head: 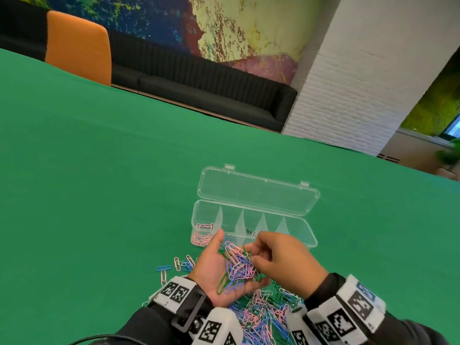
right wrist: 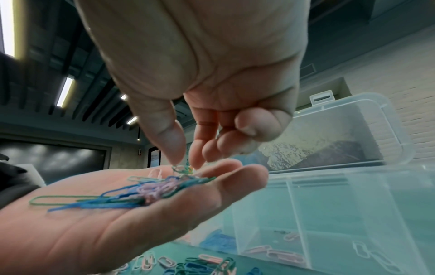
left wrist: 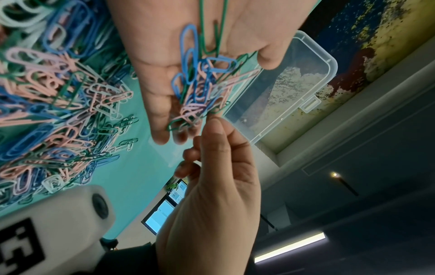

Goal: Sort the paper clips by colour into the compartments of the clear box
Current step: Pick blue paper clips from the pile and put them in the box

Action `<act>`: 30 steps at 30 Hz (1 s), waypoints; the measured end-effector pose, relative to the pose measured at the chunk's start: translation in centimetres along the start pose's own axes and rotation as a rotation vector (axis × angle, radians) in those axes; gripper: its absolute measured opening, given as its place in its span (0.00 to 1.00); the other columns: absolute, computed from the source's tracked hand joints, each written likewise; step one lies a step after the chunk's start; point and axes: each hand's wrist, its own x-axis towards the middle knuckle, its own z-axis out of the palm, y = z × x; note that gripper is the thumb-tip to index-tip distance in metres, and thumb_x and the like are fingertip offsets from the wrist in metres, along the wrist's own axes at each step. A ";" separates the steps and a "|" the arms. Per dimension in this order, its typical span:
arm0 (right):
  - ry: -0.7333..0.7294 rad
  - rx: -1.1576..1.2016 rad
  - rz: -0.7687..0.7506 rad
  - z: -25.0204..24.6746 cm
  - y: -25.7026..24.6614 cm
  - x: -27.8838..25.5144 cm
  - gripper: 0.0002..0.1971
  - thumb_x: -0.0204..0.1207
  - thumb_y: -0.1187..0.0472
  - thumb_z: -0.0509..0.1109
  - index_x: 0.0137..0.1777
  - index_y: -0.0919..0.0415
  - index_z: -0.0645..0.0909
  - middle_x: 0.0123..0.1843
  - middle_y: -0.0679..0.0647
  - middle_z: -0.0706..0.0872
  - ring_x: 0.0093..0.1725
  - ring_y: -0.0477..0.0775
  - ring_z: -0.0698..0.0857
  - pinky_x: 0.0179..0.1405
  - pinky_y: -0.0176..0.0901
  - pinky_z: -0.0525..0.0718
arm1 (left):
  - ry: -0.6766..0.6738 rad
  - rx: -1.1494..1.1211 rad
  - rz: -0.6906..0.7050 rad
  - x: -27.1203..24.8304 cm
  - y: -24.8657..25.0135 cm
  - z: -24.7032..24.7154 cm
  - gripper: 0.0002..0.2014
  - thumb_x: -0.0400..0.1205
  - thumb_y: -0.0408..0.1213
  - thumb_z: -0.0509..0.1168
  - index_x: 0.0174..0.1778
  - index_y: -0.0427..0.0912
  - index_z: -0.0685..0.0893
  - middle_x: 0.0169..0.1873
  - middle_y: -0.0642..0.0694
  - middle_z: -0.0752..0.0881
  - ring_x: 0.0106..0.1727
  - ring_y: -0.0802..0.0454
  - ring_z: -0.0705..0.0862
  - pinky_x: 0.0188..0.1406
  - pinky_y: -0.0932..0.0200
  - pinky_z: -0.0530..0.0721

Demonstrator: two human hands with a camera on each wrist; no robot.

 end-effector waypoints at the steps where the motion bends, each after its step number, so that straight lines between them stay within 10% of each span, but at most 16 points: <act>1: -0.007 0.014 0.011 0.0 -0.1 0.1 0.10 0.74 0.60 0.66 0.35 0.47 0.71 0.31 0.39 0.78 0.30 0.35 0.76 0.30 0.27 0.71 | 0.006 -0.014 0.009 0.0 0.0 0.0 0.41 0.75 0.65 0.50 0.60 0.28 0.84 0.61 0.29 0.80 0.59 0.37 0.79 0.69 0.37 0.67; 5: -0.012 0.131 0.060 -0.6 -0.1 -0.4 0.05 0.73 0.67 0.66 0.40 0.57 0.78 0.30 0.32 0.84 0.26 0.33 0.81 0.28 0.24 0.74 | 0.053 -0.115 0.069 0.1 0.1 -0.1 0.35 0.83 0.56 0.48 0.67 0.27 0.78 0.67 0.28 0.78 0.62 0.32 0.80 0.65 0.37 0.73; 11: -0.022 0.002 0.122 -0.3 0.4 -1.5 0.07 0.72 0.51 0.71 0.36 0.48 0.77 0.30 0.45 0.77 0.29 0.41 0.74 0.28 0.31 0.68 | 0.043 -0.204 0.099 0.0 -0.4 0.2 0.26 0.85 0.46 0.47 0.63 0.27 0.79 0.62 0.28 0.82 0.49 0.31 0.88 0.38 0.41 0.87; 21: -0.026 0.157 0.180 1.6 1.1 -2.1 0.11 0.72 0.60 0.69 0.30 0.52 0.73 0.26 0.47 0.77 0.25 0.41 0.72 0.27 0.31 0.68 | 0.058 -0.141 0.135 -0.5 -1.5 0.6 0.24 0.82 0.42 0.49 0.63 0.28 0.80 0.62 0.28 0.82 0.58 0.34 0.84 0.55 0.41 0.82; 25: 0.015 0.293 0.227 1.4 2.2 -2.4 0.07 0.73 0.62 0.67 0.34 0.54 0.76 0.35 0.53 0.88 0.25 0.39 0.71 0.28 0.33 0.69 | 0.068 -0.132 0.128 -0.6 -1.7 0.7 0.25 0.85 0.43 0.47 0.59 0.26 0.81 0.60 0.27 0.83 0.52 0.32 0.87 0.47 0.37 0.85; 30: 0.105 0.366 0.205 0.9 2.9 -2.6 0.07 0.74 0.63 0.69 0.35 0.55 0.78 0.25 0.45 0.77 0.23 0.38 0.72 0.28 0.32 0.70 | 0.097 -0.076 0.112 -0.7 -1.6 0.5 0.27 0.85 0.43 0.47 0.51 0.26 0.86 0.58 0.27 0.84 0.47 0.32 0.89 0.62 0.38 0.75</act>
